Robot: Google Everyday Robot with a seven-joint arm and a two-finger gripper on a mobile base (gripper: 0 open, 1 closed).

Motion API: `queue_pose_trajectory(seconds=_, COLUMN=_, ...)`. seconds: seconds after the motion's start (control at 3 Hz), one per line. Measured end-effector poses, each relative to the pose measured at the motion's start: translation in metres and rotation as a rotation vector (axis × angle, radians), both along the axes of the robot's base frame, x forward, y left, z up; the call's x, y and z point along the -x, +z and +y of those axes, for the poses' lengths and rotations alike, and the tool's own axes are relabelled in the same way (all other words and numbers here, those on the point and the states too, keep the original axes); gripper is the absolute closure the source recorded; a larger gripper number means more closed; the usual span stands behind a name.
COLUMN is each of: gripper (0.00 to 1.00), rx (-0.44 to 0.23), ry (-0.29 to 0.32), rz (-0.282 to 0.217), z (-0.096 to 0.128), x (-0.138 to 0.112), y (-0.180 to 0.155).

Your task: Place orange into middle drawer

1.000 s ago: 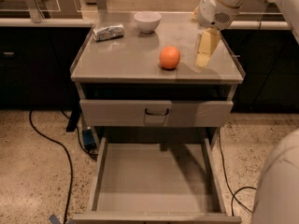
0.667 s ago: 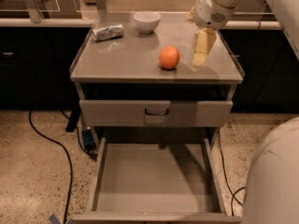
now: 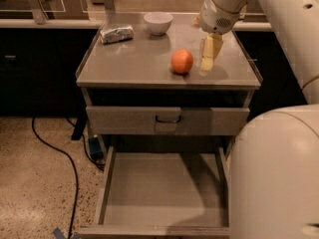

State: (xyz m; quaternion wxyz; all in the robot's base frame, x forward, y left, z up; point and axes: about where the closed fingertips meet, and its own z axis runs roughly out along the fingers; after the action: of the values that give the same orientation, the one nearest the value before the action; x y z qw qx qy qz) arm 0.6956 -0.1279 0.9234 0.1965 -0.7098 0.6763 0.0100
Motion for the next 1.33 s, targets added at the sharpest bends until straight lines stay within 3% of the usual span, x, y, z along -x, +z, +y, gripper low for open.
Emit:
queue_pose_trajectory(seconds=0.33, gripper=0.0, rx=0.044, ry=0.006, rz=0.008, z=0.004, x=-0.041, y=-0.045)
queue_pose_trajectory(seconds=1.0, gripper=0.0, rx=0.043, ry=0.022, rz=0.012, z=0.013, x=-0.05, y=-0.052)
queue_pose_trajectory(seconds=1.33, gripper=0.0, rx=0.012, ry=0.072, rz=-0.026, z=0.049, x=-0.079, y=-0.063)
